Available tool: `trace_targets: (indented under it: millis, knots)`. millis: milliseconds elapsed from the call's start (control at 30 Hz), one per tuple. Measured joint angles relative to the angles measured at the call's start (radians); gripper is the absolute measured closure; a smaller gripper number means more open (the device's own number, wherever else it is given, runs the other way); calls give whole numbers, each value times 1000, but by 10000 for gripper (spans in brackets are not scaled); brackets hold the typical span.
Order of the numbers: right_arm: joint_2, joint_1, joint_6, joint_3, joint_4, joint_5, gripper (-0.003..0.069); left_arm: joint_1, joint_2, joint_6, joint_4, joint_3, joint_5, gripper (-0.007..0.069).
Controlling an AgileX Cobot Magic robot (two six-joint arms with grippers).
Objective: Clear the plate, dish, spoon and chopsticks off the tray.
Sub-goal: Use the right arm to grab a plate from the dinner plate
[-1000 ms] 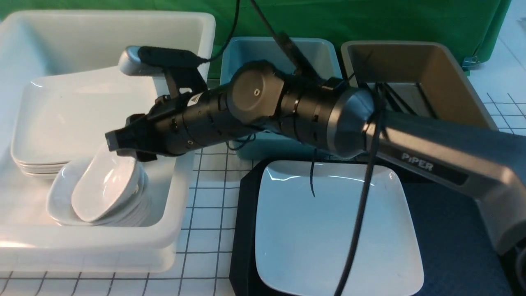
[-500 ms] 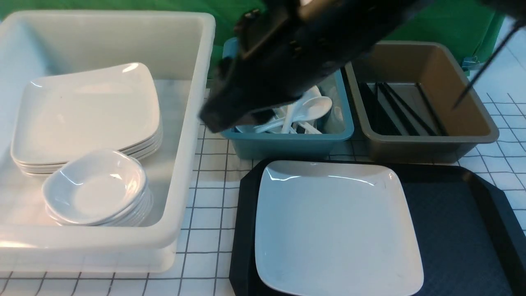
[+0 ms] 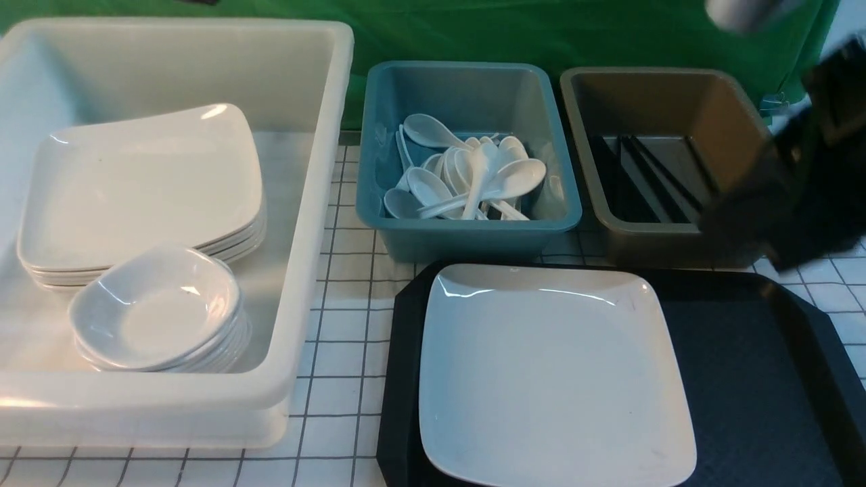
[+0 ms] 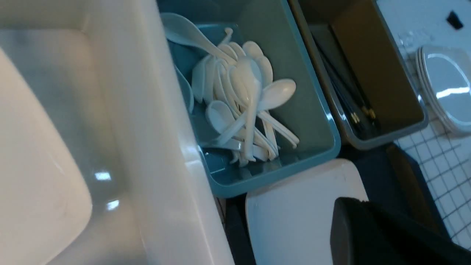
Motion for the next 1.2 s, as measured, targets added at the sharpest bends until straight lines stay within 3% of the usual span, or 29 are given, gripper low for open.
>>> trace_targets:
  millis: [100,233,267,400,567,667,767,800,833,900,1100,1200]
  knots:
    - [-37,-70,1,208,-1,-24,629,-73,0,0,70,0,-8,596]
    - [-13,-165,1,401,31,-160,629,-125,0,0,126,0,-27,589]
    - [29,-234,1,479,82,-257,629,-140,2,-1,136,0,-31,585]
    - [145,-342,1,532,222,-365,629,-145,16,-7,143,0,-32,579]
    - [273,-384,4,519,340,-528,621,-145,35,-52,193,1,-17,572]
    - [313,-384,15,508,363,-600,572,-145,38,-61,208,1,-12,567]
    - [373,-385,26,502,372,-671,353,-145,40,-64,229,1,-10,558]
    - [375,-385,26,502,372,-673,342,-145,40,-64,229,1,-10,557]
    - [396,-385,28,502,372,-687,271,-145,40,-64,232,1,-10,554]
    - [427,-385,39,502,373,-706,209,-145,42,-64,233,1,-10,552]
    - [490,-386,130,495,414,-734,194,-145,53,-64,238,1,-10,547]
    - [518,-383,149,483,478,-746,242,-145,62,-65,238,1,-10,540]
